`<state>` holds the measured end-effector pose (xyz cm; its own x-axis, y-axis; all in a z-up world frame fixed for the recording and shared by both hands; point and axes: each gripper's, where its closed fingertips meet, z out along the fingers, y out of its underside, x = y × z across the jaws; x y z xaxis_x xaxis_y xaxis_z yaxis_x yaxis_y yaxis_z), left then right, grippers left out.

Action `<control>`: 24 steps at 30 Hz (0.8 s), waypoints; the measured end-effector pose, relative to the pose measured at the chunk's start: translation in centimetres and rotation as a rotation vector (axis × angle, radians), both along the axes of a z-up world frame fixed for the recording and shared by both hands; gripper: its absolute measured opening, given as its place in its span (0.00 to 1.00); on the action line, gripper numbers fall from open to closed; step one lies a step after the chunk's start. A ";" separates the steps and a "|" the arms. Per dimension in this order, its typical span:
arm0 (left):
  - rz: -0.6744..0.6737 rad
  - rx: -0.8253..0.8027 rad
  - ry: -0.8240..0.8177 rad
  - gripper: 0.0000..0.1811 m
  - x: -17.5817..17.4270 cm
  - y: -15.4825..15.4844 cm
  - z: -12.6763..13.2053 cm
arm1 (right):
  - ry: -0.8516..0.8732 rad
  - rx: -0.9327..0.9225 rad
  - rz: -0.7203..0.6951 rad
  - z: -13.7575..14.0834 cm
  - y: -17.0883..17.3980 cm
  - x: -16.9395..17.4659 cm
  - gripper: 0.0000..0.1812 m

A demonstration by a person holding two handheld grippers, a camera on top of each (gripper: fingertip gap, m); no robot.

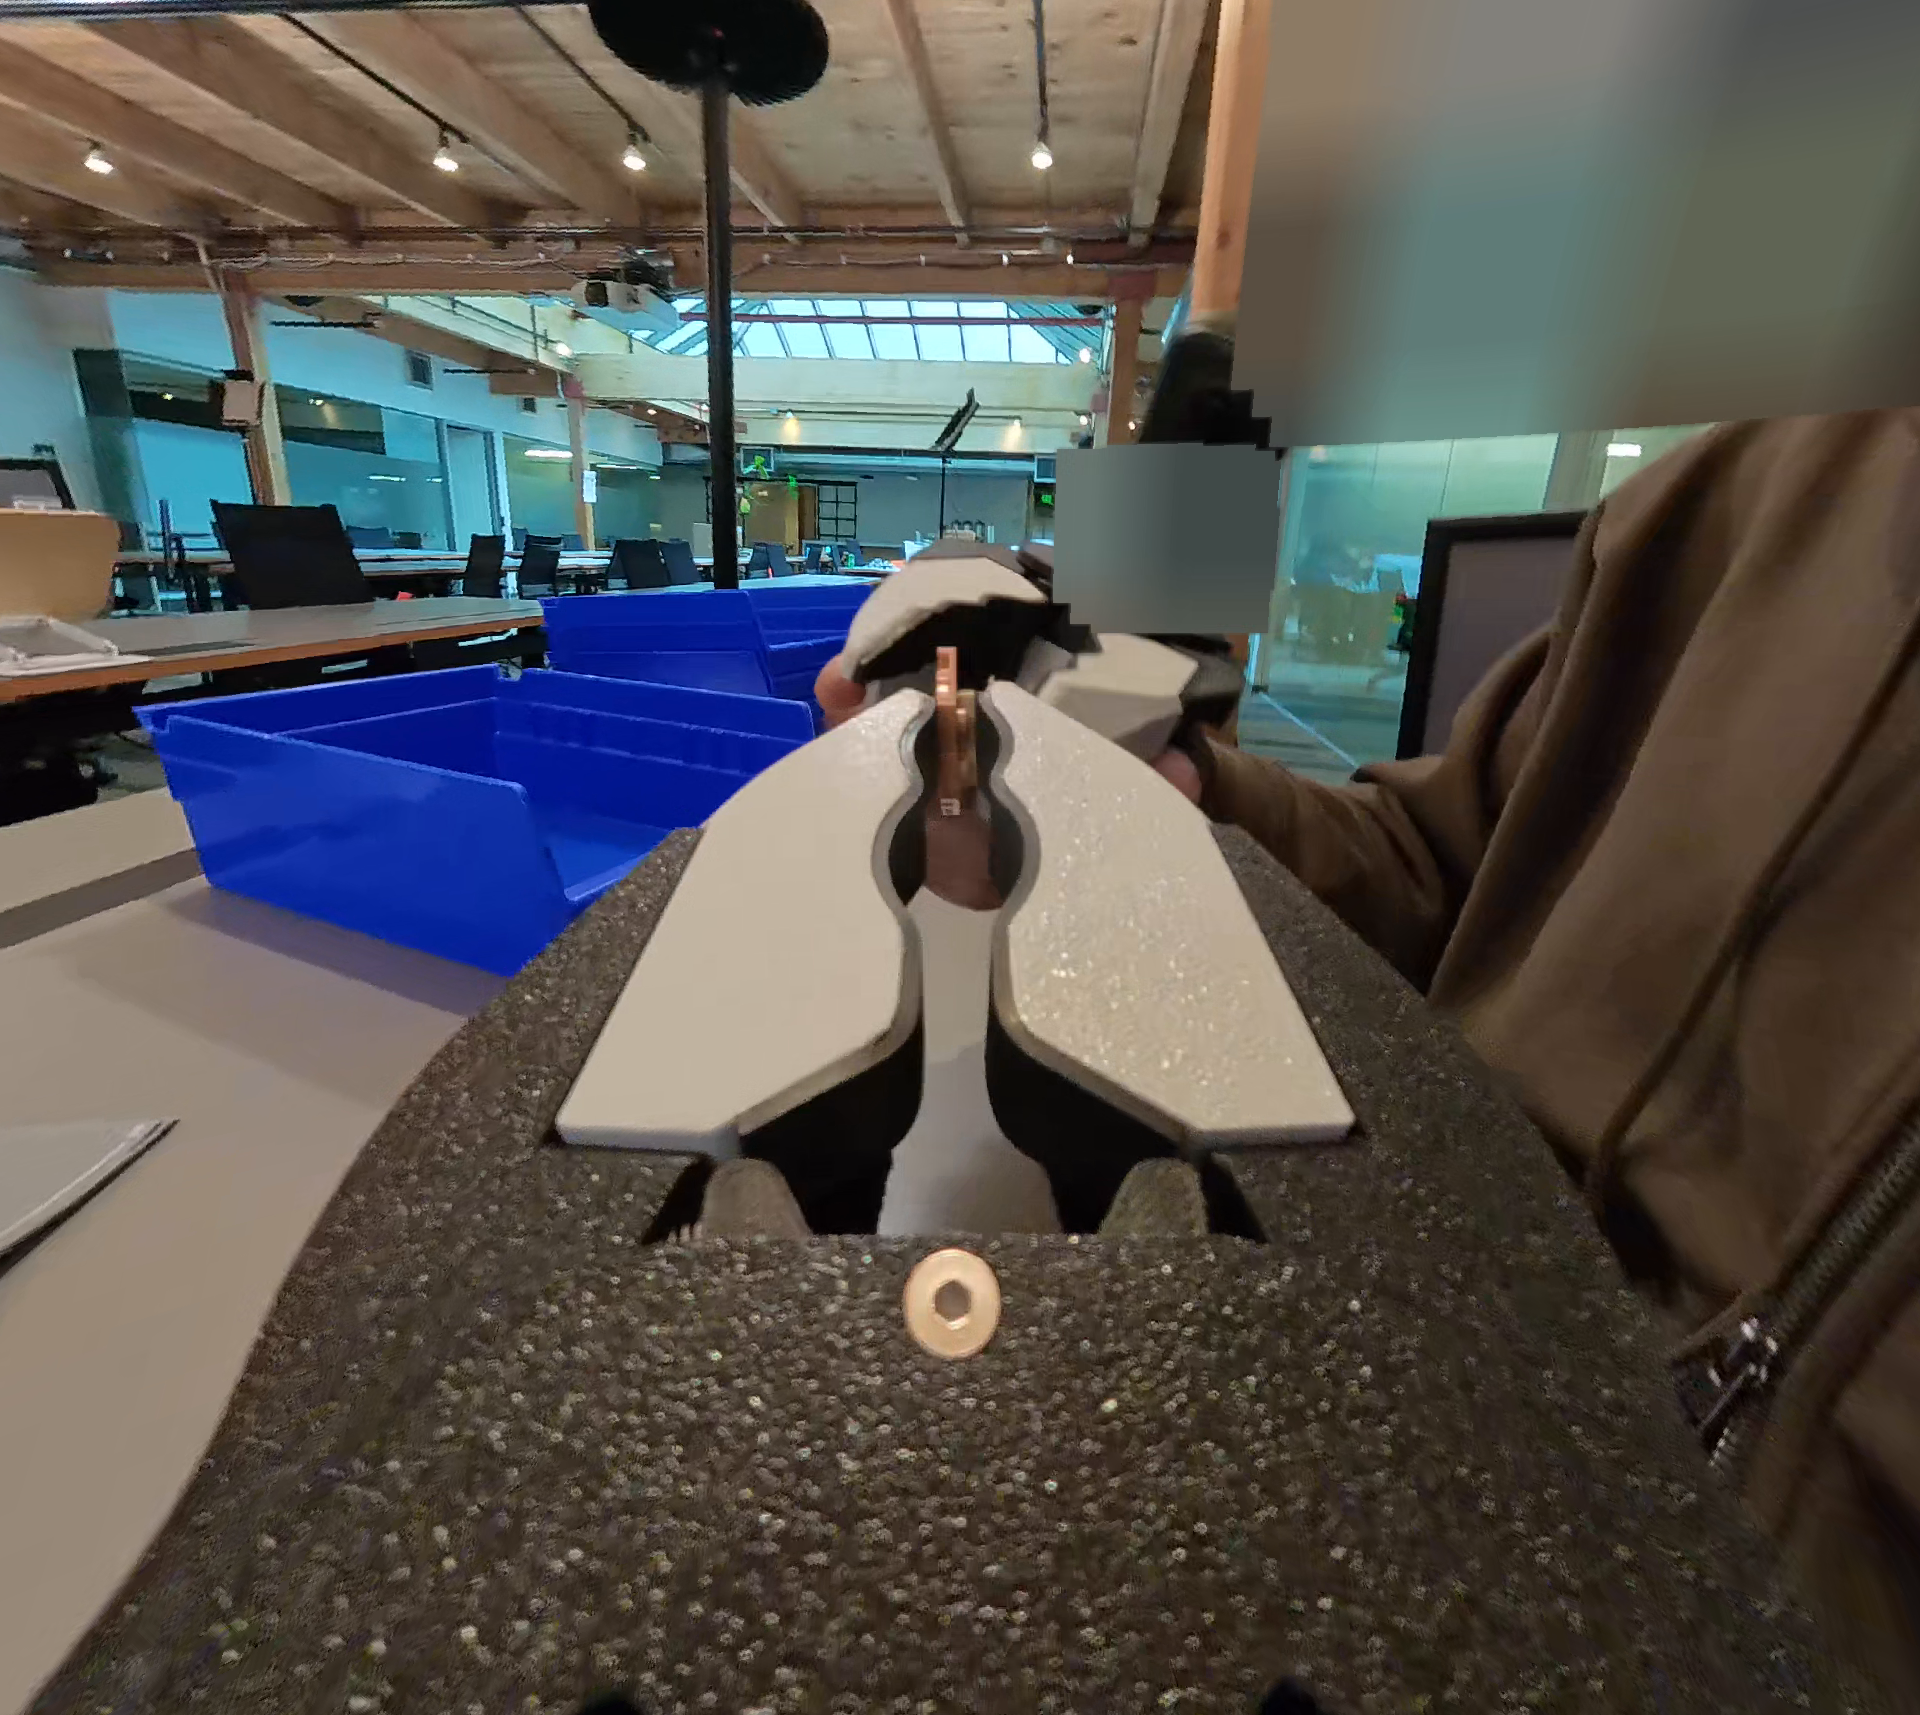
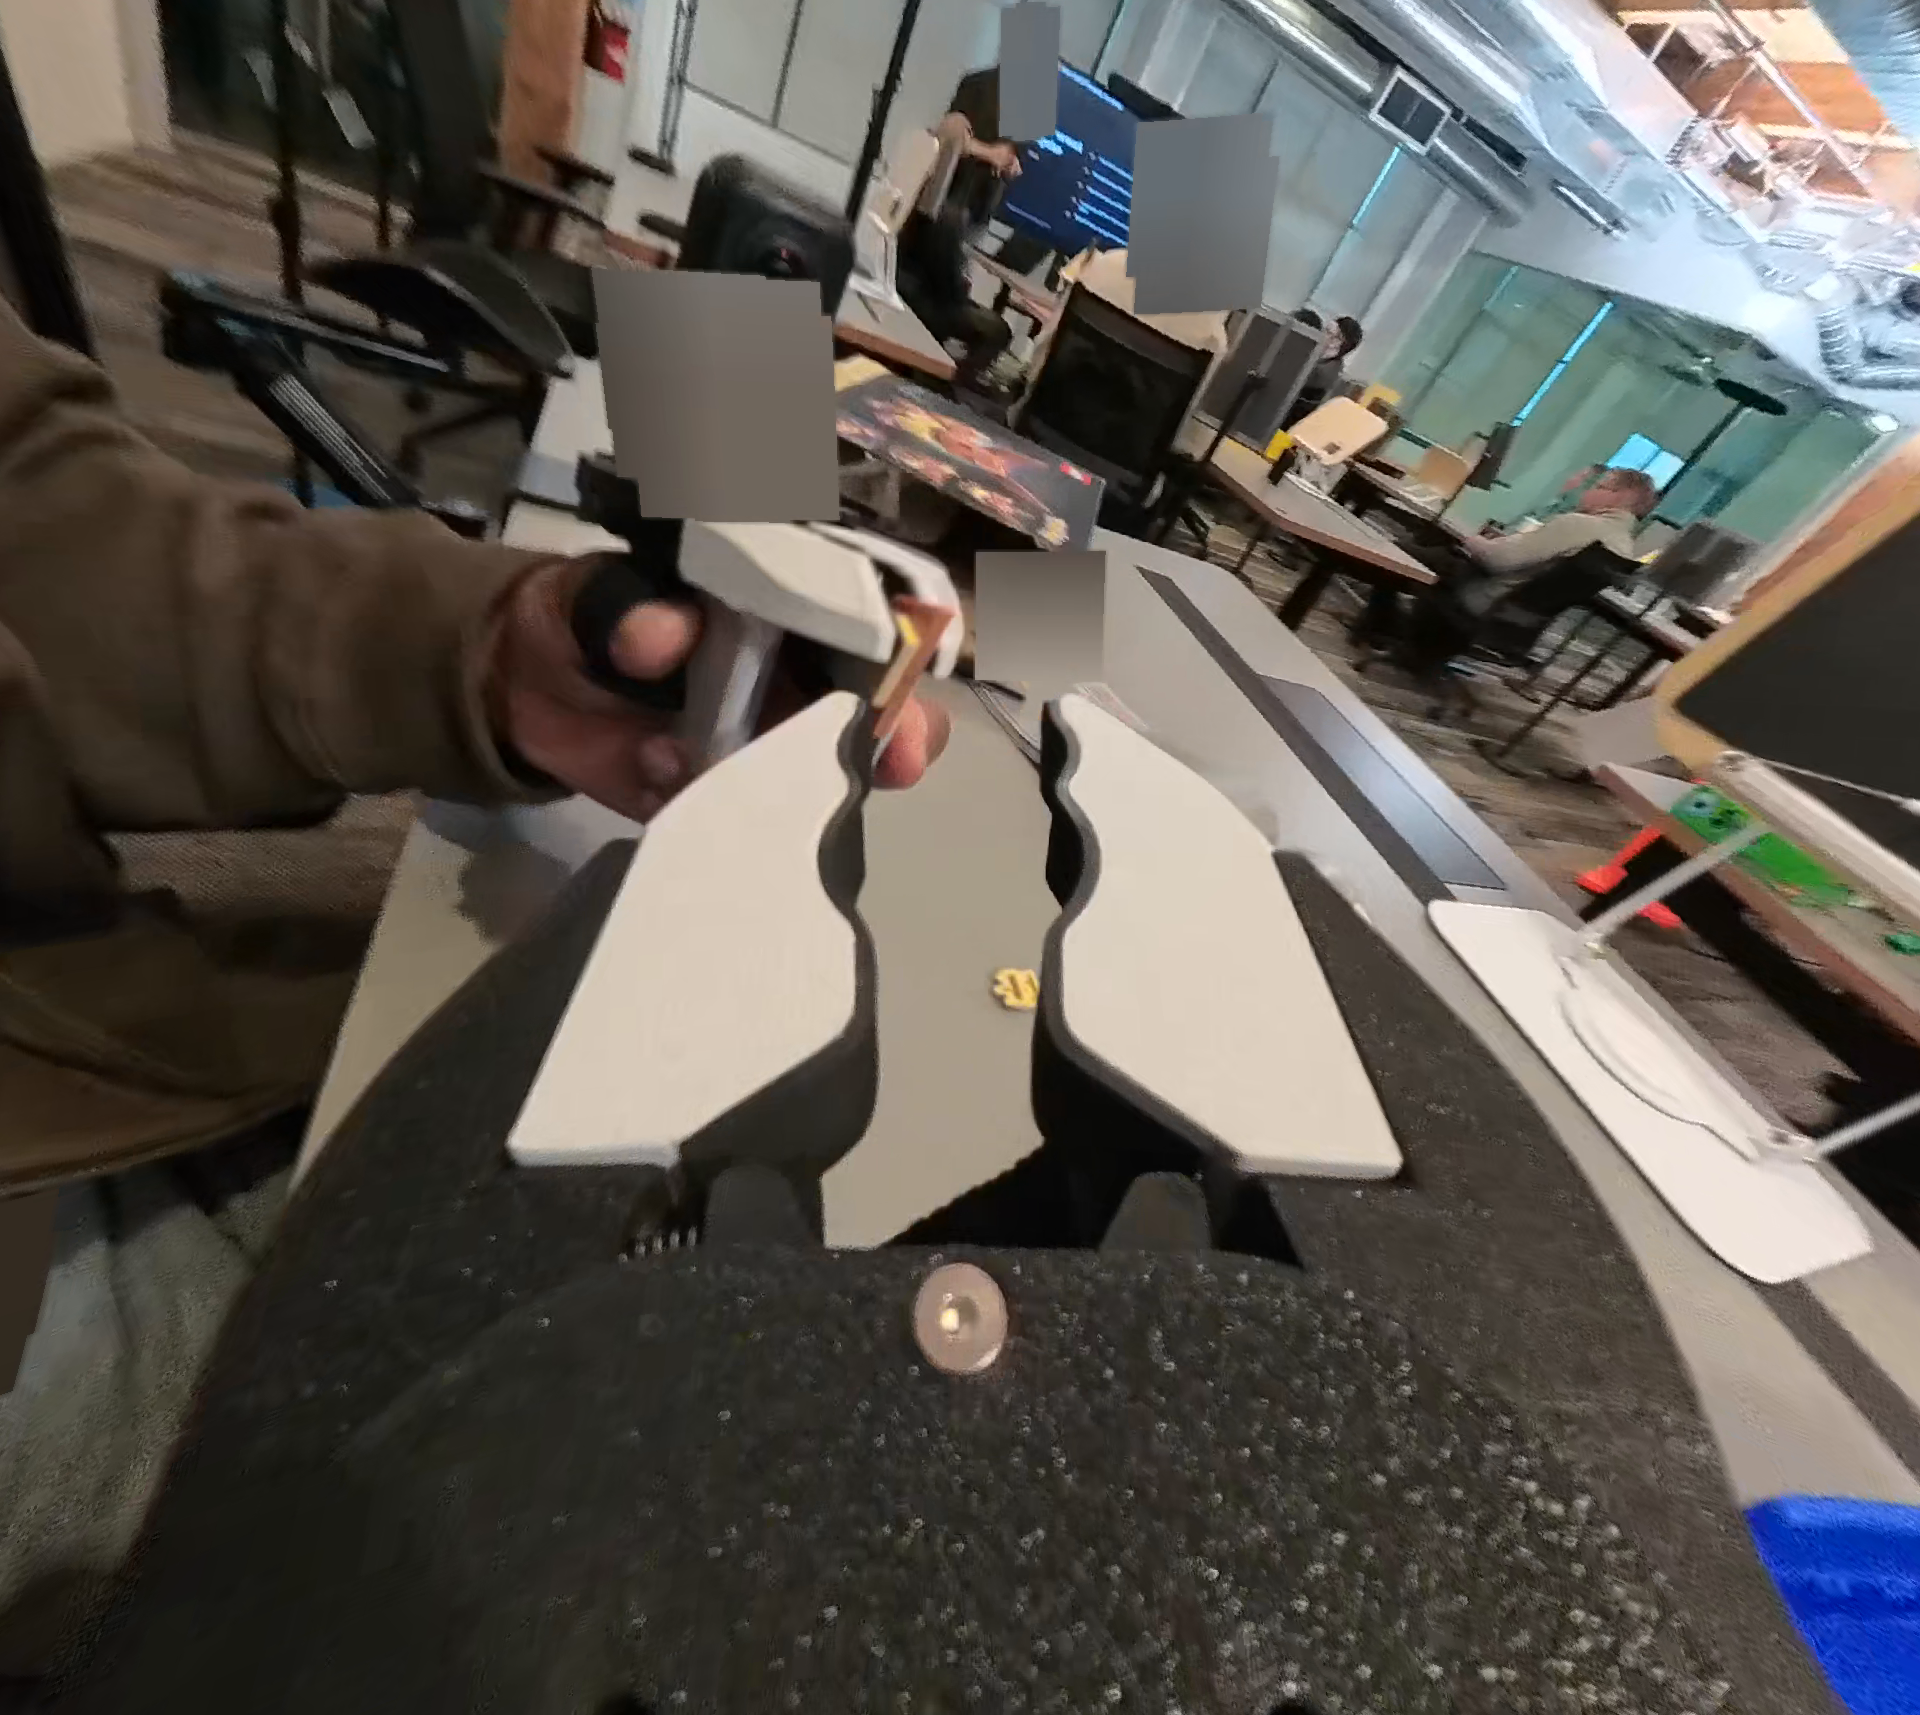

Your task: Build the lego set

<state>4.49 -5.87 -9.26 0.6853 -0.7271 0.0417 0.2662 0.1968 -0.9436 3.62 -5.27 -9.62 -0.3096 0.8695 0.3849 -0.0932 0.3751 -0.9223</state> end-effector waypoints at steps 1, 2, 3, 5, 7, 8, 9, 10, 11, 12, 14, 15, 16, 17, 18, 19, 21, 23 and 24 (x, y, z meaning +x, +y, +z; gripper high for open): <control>-0.004 0.014 0.022 0.03 0.2 -0.1 -0.1 | 0.005 -0.024 0.013 0.3 0.0 0.1 0.16; -0.006 0.027 0.038 0.03 0.4 -0.2 0.0 | 0.009 -0.039 0.021 0.4 0.0 0.1 0.16; -0.007 0.033 0.054 0.03 0.5 -0.3 -0.1 | 0.010 -0.047 0.027 0.5 0.0 0.2 0.16; -0.004 0.047 0.085 0.03 0.7 -0.4 -0.2 | 0.008 -0.050 0.039 0.5 -0.2 0.2 0.16; -0.006 0.058 0.111 0.03 1.0 -0.5 -0.3 | 0.006 -0.047 0.046 0.3 -0.3 0.2 0.16; -0.008 0.064 0.122 0.03 1.0 -0.6 -0.3 | 0.006 -0.048 0.048 0.3 -0.3 0.2 0.16; -0.009 0.068 0.133 0.03 1.1 -0.7 -0.3 | 0.006 -0.050 0.052 0.3 -0.4 0.3 0.15; -0.002 0.067 0.142 0.03 1.1 -0.7 -0.4 | 0.005 -0.051 0.054 0.2 -0.4 0.3 0.15; 0.009 0.066 0.146 0.03 1.1 -0.6 -0.4 | 0.005 -0.050 0.054 0.2 -0.3 0.3 0.16; 0.006 0.059 0.144 0.03 1.1 -0.6 -0.4 | 0.007 -0.044 0.055 0.2 -0.3 0.3 0.16; 0.001 0.028 0.127 0.03 0.9 -0.4 -0.4 | 0.017 -0.001 0.038 0.0 -0.1 0.4 0.17; 0.017 -0.001 0.107 0.03 0.6 0.0 -0.4 | 0.016 0.042 0.013 -0.4 0.4 0.3 0.18; 0.017 -0.042 0.082 0.03 0.3 0.3 -0.5 | 0.016 0.086 -0.012 -0.8 0.9 0.2 0.19; 0.015 -0.096 0.050 0.03 -0.1 0.7 -0.7 | 0.019 0.124 -0.030 -1.1 1.4 0.2 0.19; 0.022 -0.164 0.011 0.03 -0.6 1.2 -0.9 | 0.024 0.155 -0.041 -1.4 1.7 0.2 0.20; 0.021 -0.242 -0.036 0.03 -1.0 1.8 -1.3 | 0.026 0.178 -0.050 -1.7 1.9 0.2 0.21; -0.036 -0.388 -0.163 0.04 -1.4 2.5 -1.9 | 0.019 0.210 -0.062 -2.4 2.1 -0.2 0.24; -0.133 -0.468 -0.310 0.03 -1.4 2.9 -1.8 | 0.007 0.246 -0.067 -3.1 2.1 -0.8 0.26; -0.174 -0.499 -0.373 0.03 -1.4 3.1 -1.8 | 0.005 0.270 -0.073 -3.4 2.1 -1.0 0.26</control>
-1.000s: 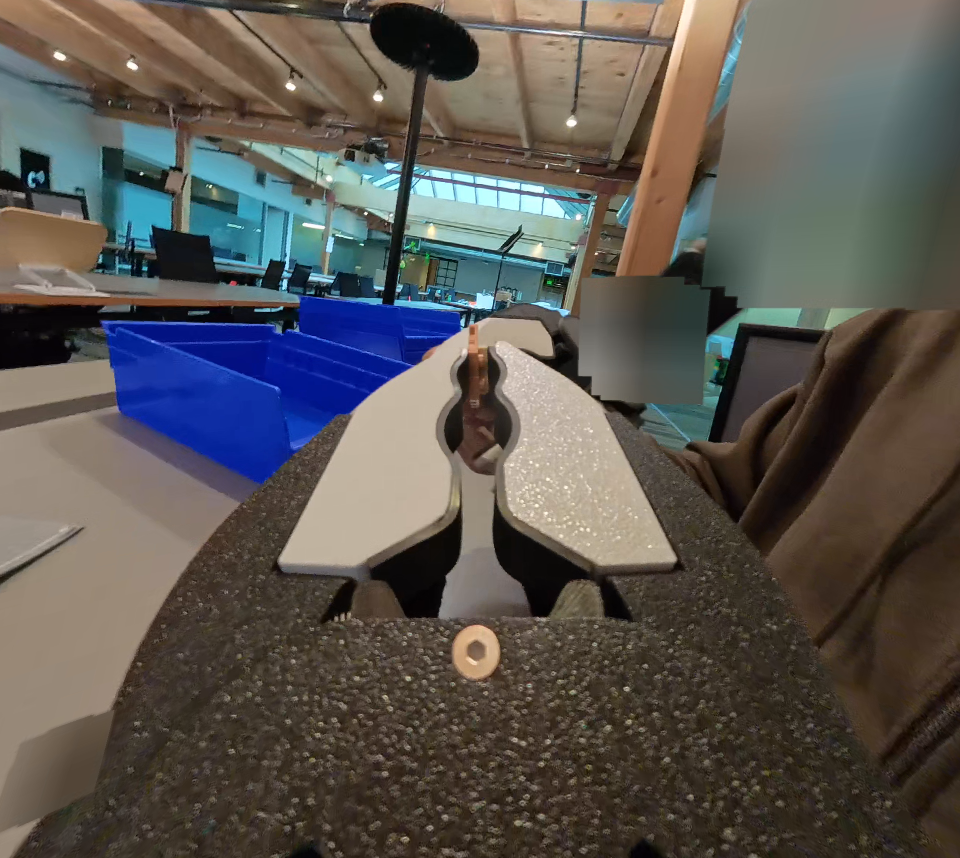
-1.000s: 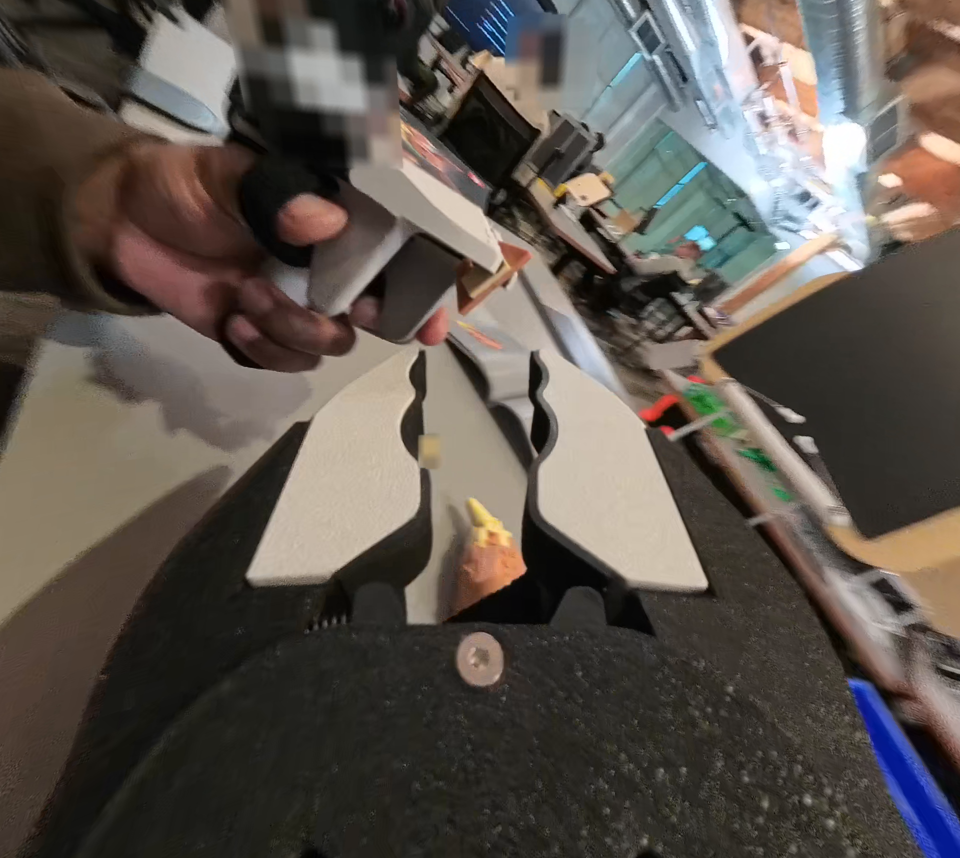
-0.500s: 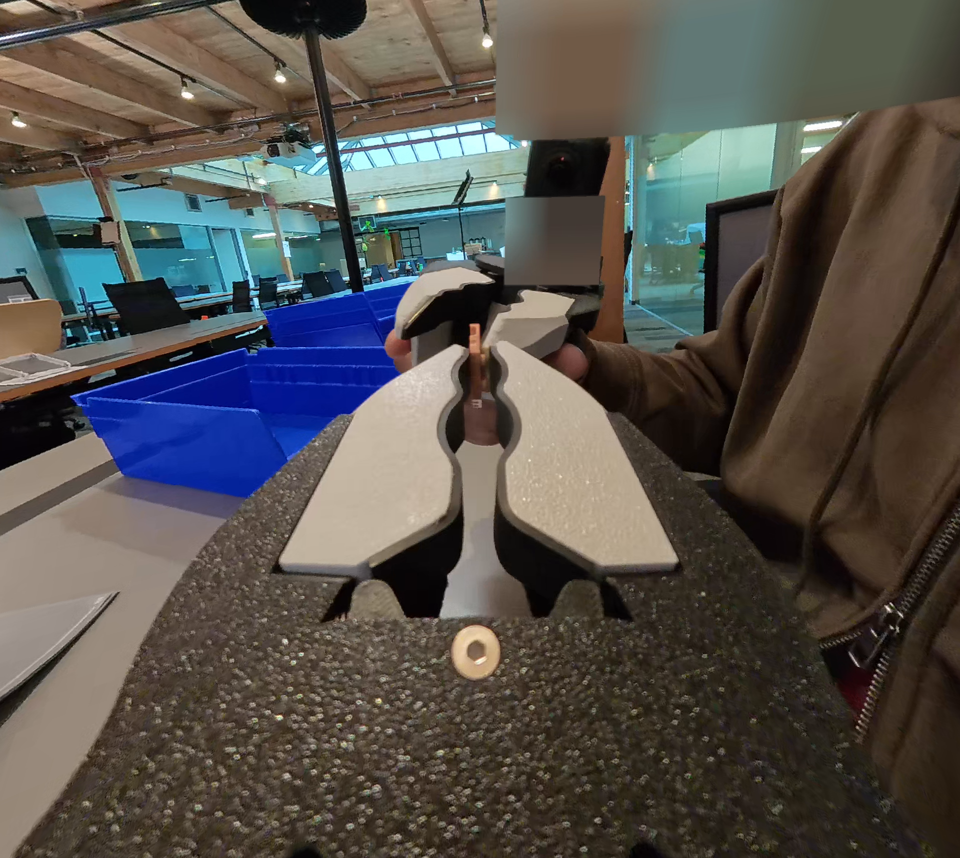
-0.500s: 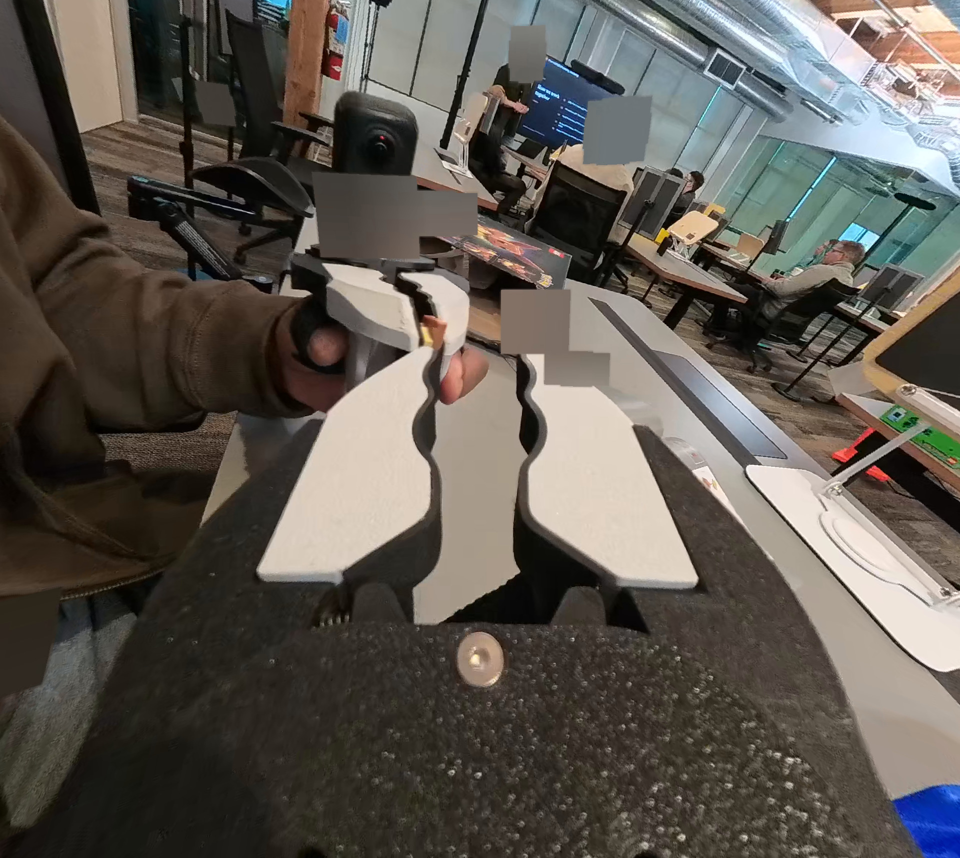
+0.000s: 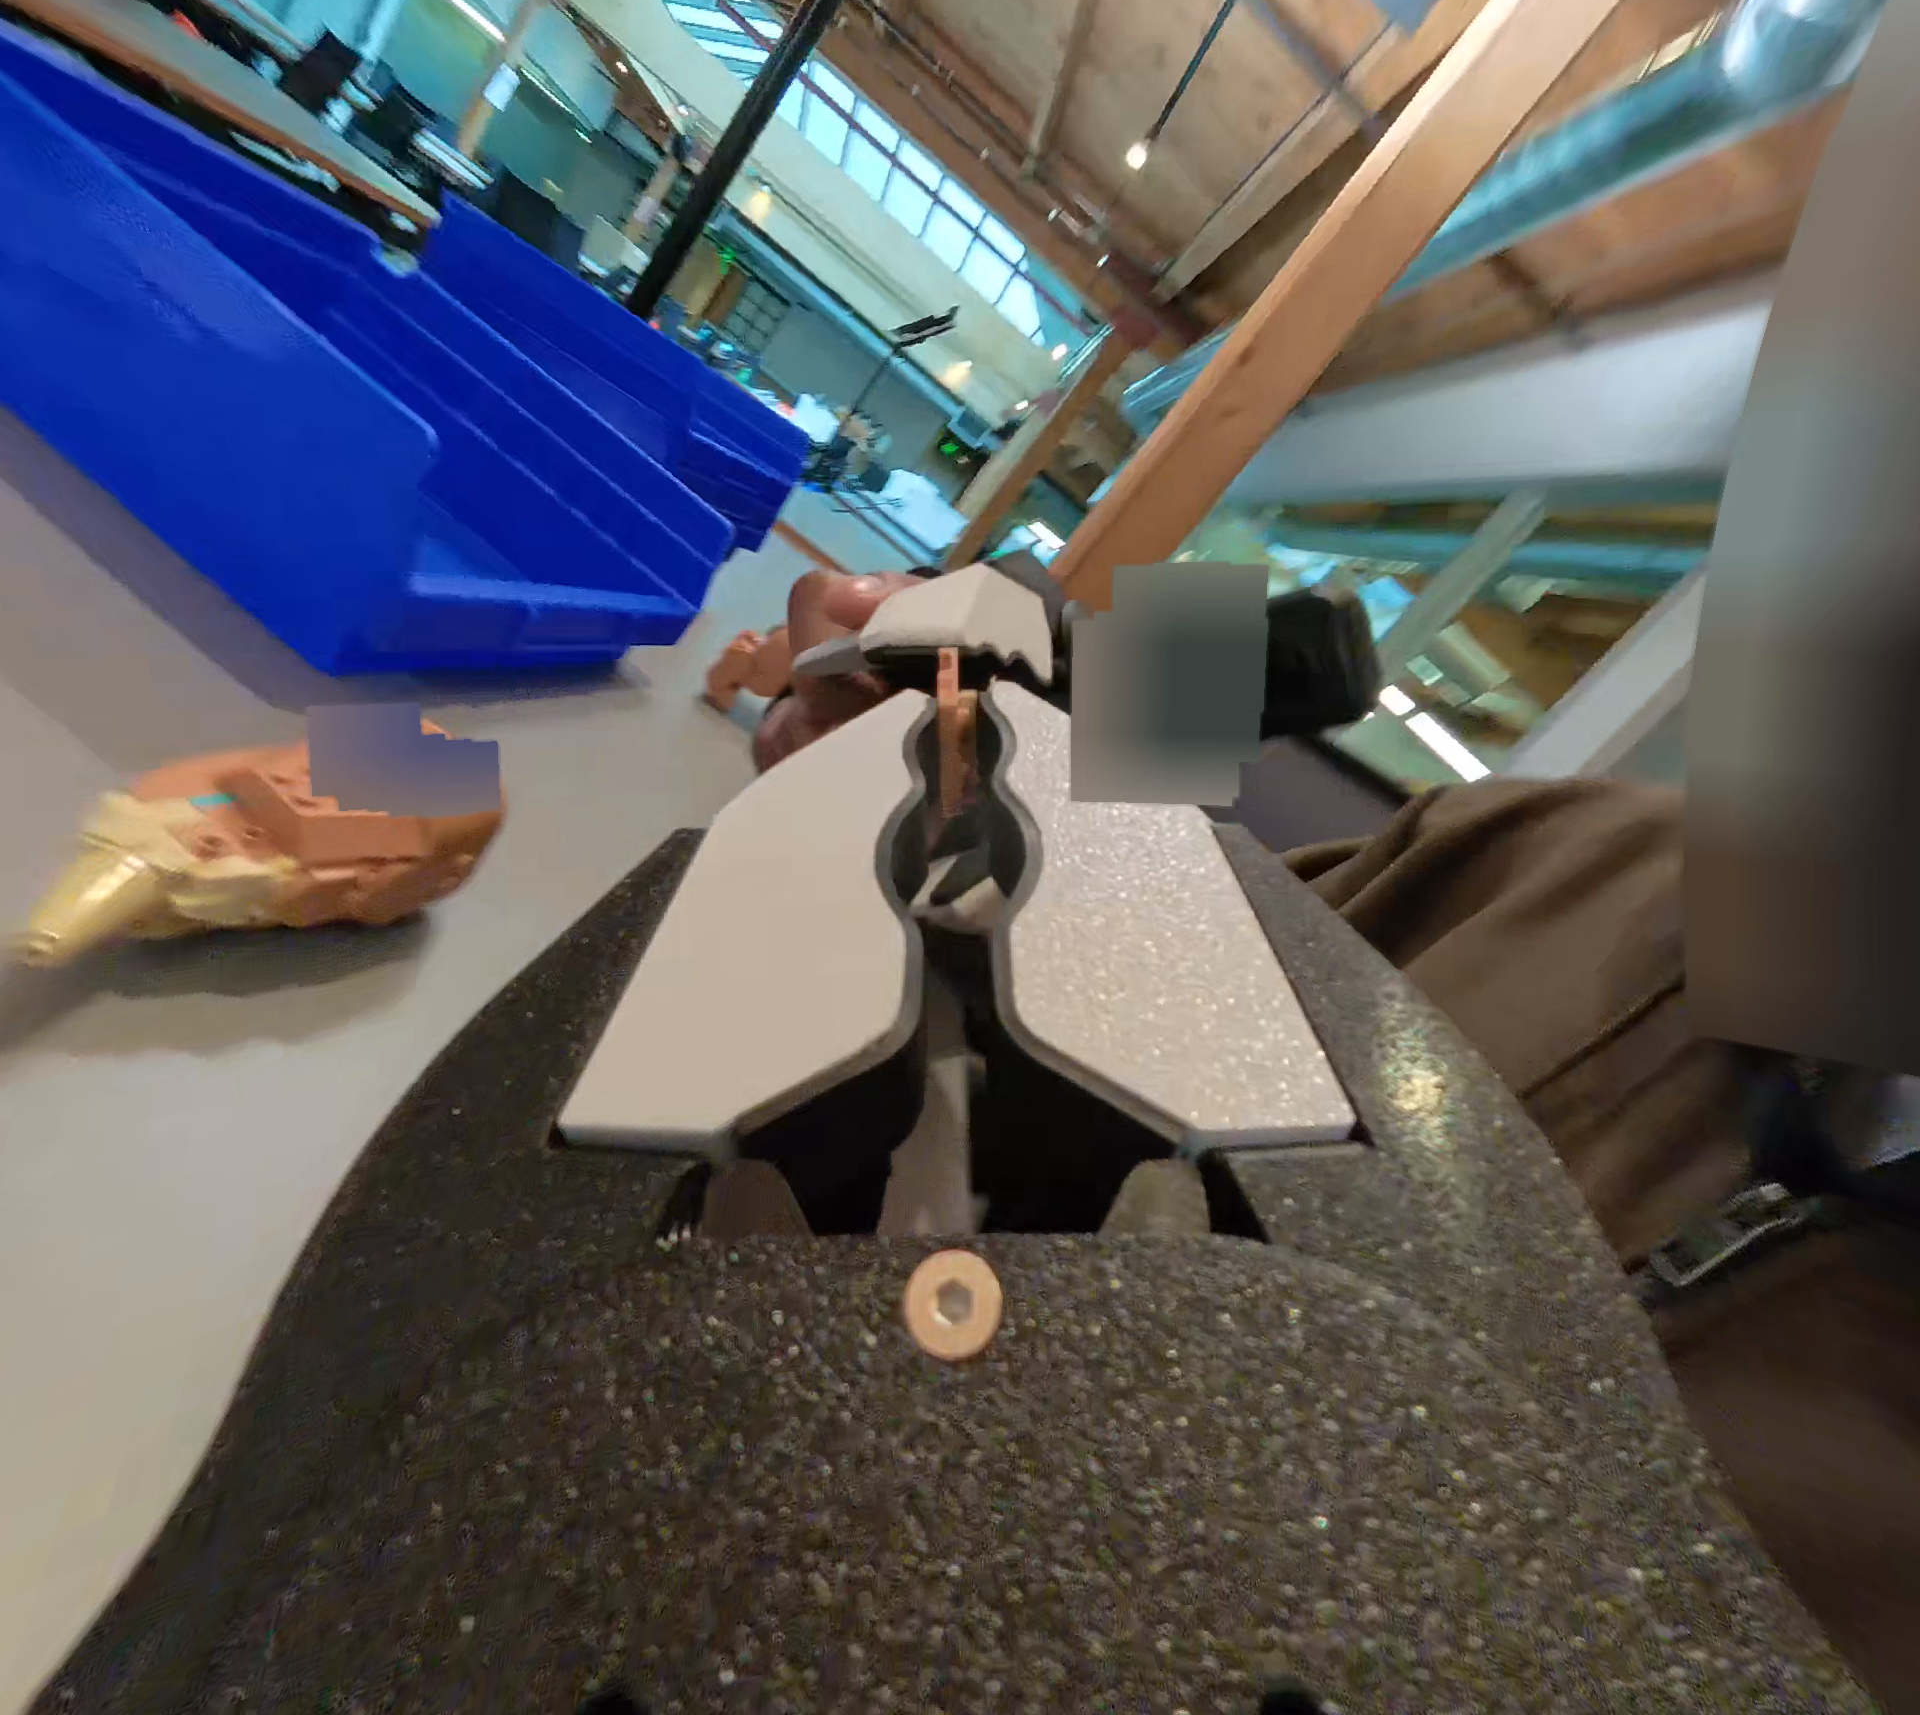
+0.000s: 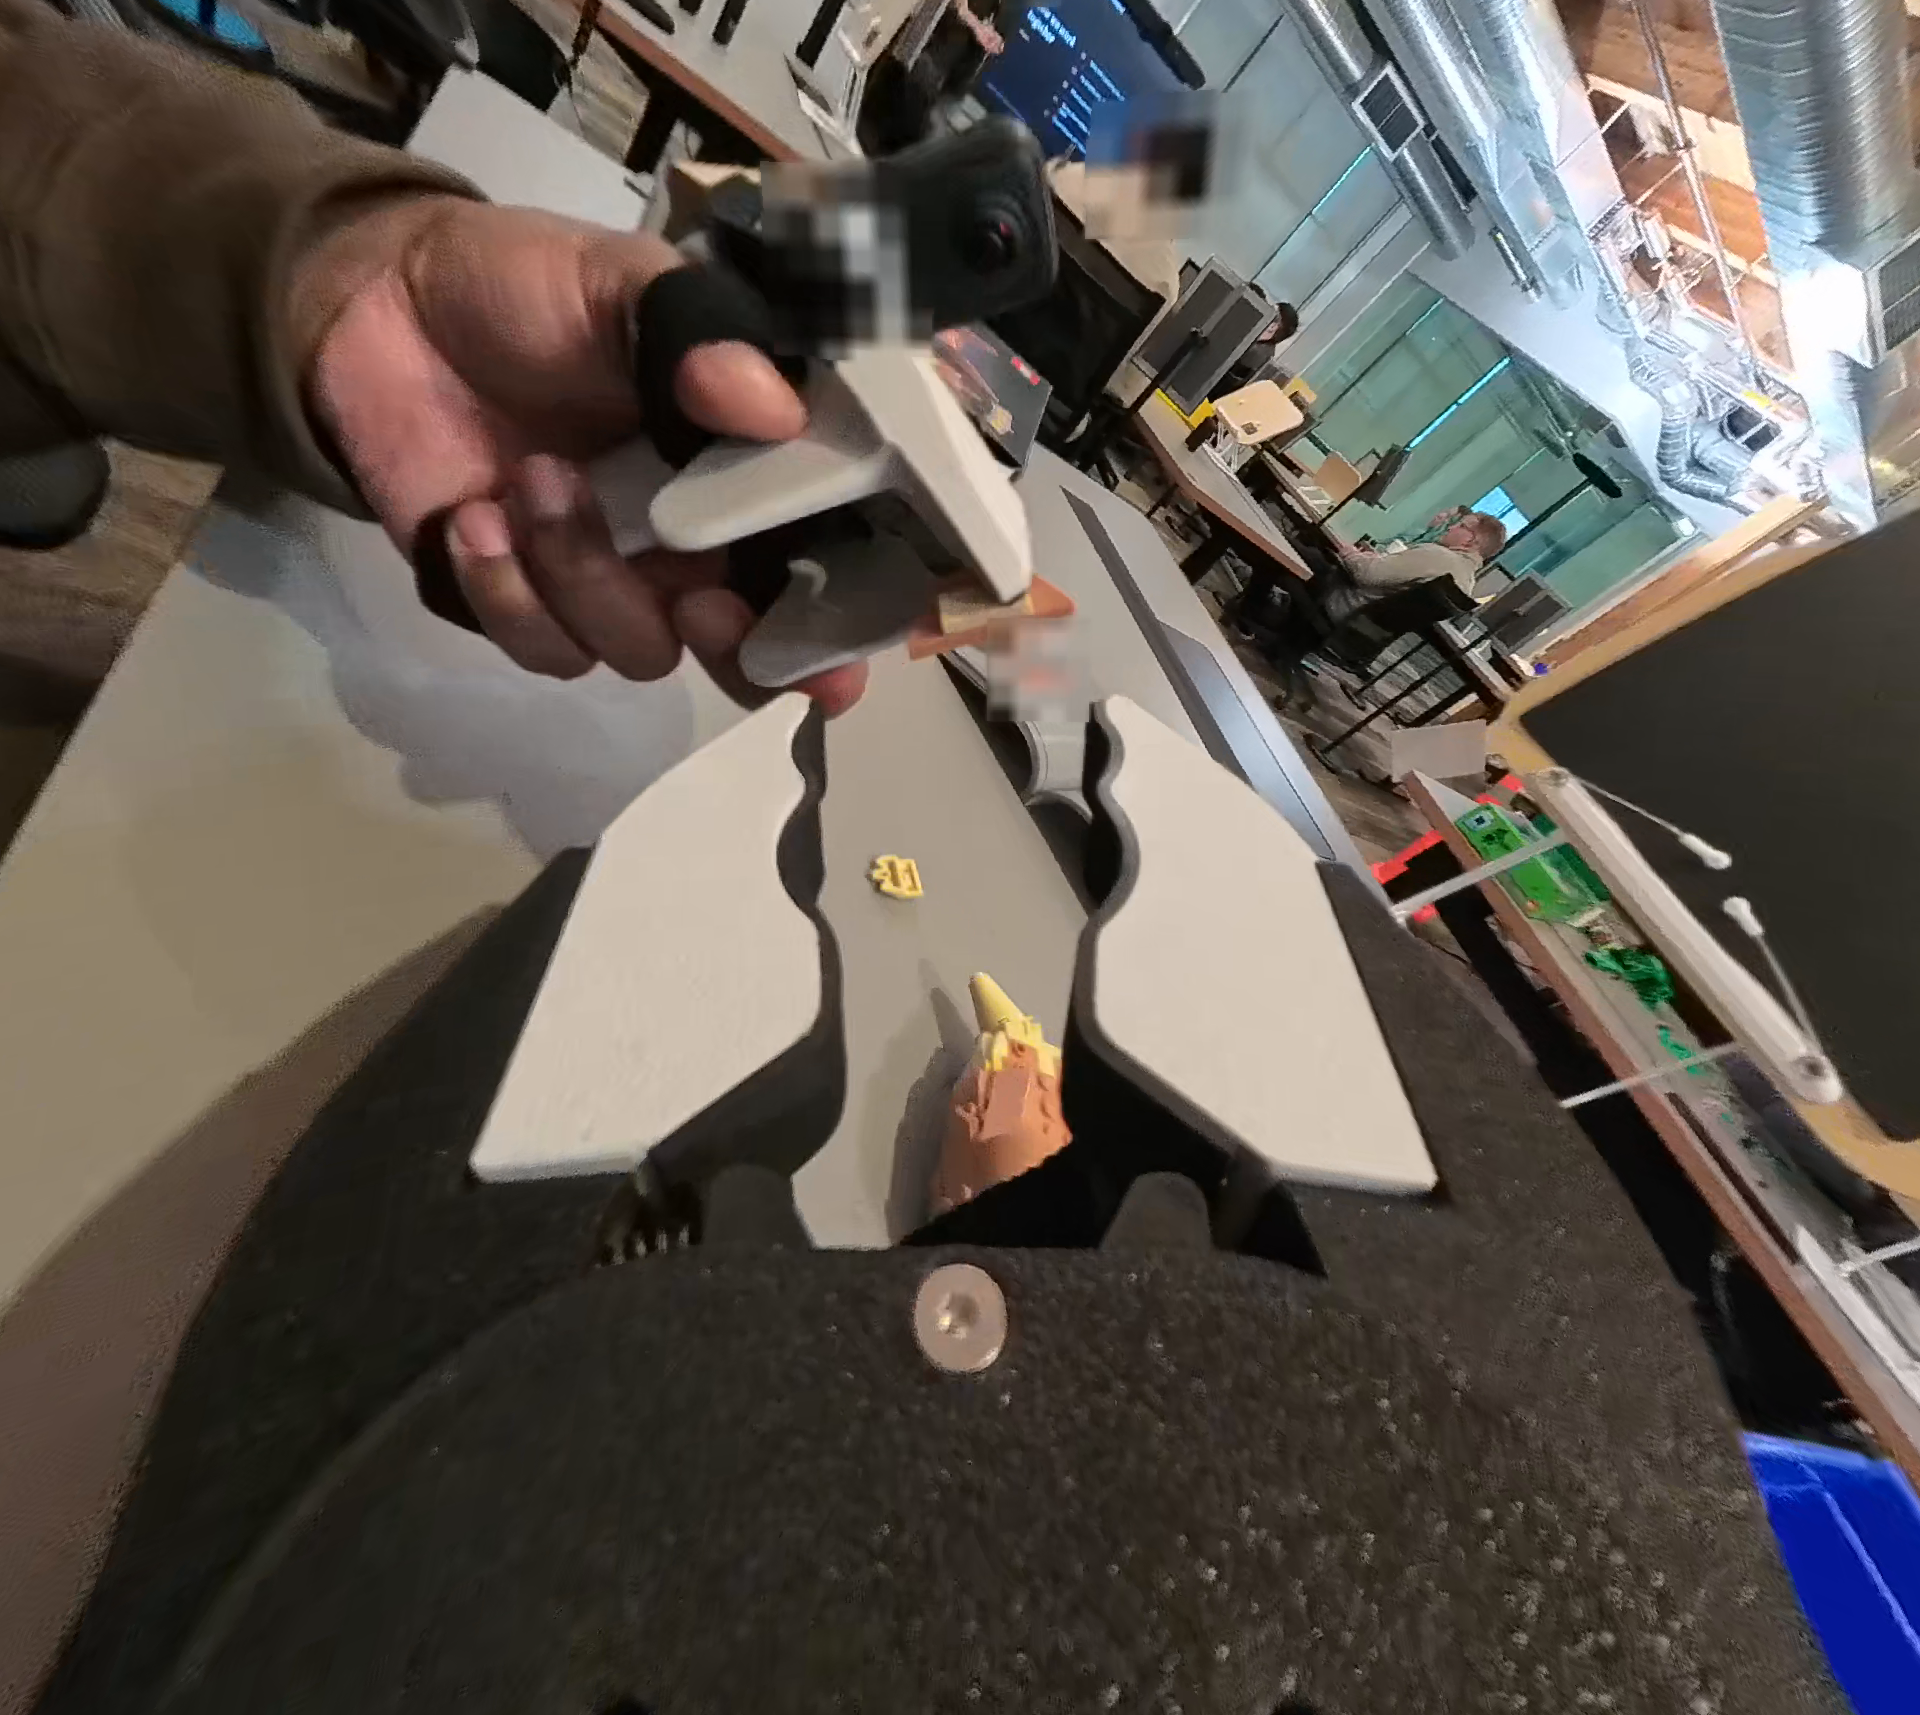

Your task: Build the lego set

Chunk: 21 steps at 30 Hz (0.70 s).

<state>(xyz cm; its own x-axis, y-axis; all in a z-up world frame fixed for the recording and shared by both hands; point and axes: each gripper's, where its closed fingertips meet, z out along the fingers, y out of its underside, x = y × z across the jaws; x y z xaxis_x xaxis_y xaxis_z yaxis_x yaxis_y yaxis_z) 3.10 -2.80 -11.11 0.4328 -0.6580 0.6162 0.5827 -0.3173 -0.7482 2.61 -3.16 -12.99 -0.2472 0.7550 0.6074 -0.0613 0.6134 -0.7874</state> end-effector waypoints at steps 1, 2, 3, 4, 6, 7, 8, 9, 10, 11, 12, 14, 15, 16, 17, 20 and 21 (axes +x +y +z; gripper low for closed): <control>-0.024 -0.028 -0.052 0.03 0.0 0.2 -0.2 | 0.001 0.023 -0.006 -0.2 0.0 -0.2 0.27; -0.045 -0.053 -0.091 0.03 0.0 0.4 -0.4 | 0.007 0.039 -0.013 -0.2 0.1 -0.4 0.27; -0.058 -0.079 -0.116 0.03 0.0 0.6 -0.8 | 0.018 0.044 -0.018 -0.1 0.1 -0.6 0.27; -0.067 -0.098 -0.135 0.03 0.0 0.7 -1.1 | 0.026 0.044 -0.018 0.0 0.1 -0.7 0.27; -0.087 -0.120 -0.169 0.03 0.1 0.8 -1.4 | 0.029 0.049 -0.014 0.0 0.1 -0.9 0.27; -0.097 -0.125 -0.185 0.03 0.1 0.8 -1.5 | 0.020 0.059 -0.015 -0.3 0.1 -1.0 0.27; -0.106 -0.132 -0.198 0.03 0.2 0.8 -1.5 | 0.012 0.070 -0.021 -0.5 0.2 -1.1 0.27; -0.115 -0.138 -0.205 0.03 0.3 0.8 -1.6 | 0.006 0.079 -0.023 -0.8 0.3 -1.2 0.27; -0.124 -0.144 -0.210 0.04 0.4 0.8 -1.7 | 0.003 0.081 -0.024 -0.9 0.3 -1.3 0.26; -0.130 -0.151 -0.212 0.03 0.5 0.9 -1.8 | 0.005 0.078 -0.023 -0.9 0.3 -1.3 0.24; -0.133 -0.155 -0.217 0.03 0.5 0.9 -1.8 | 0.010 0.072 -0.023 -0.9 0.3 -1.3 0.21; -0.140 -0.164 -0.234 0.03 0.5 1.0 -1.9 | 0.012 0.068 -0.026 -0.9 0.5 -1.3 0.18; -0.139 -0.167 -0.237 0.03 0.6 1.1 -2.0 | 0.007 0.063 -0.027 -1.0 0.5 -1.3 0.18; -0.137 -0.166 -0.233 0.03 0.6 1.1 -2.0 | 0.004 0.053 -0.026 -1.0 0.6 -1.3 0.18; -0.133 -0.163 -0.229 0.04 0.5 1.1 -2.1 | 0.003 0.040 -0.026 -1.0 0.6 -1.2 0.18; -0.102 -0.139 -0.207 0.10 0.0 1.2 -2.0 | 0.011 -0.009 -0.020 -0.8 0.8 -1.0 0.18; -0.085 -0.125 -0.185 0.11 -0.3 1.2 -1.9 | 0.017 -0.026 -0.019 -0.6 0.9 -0.9 0.18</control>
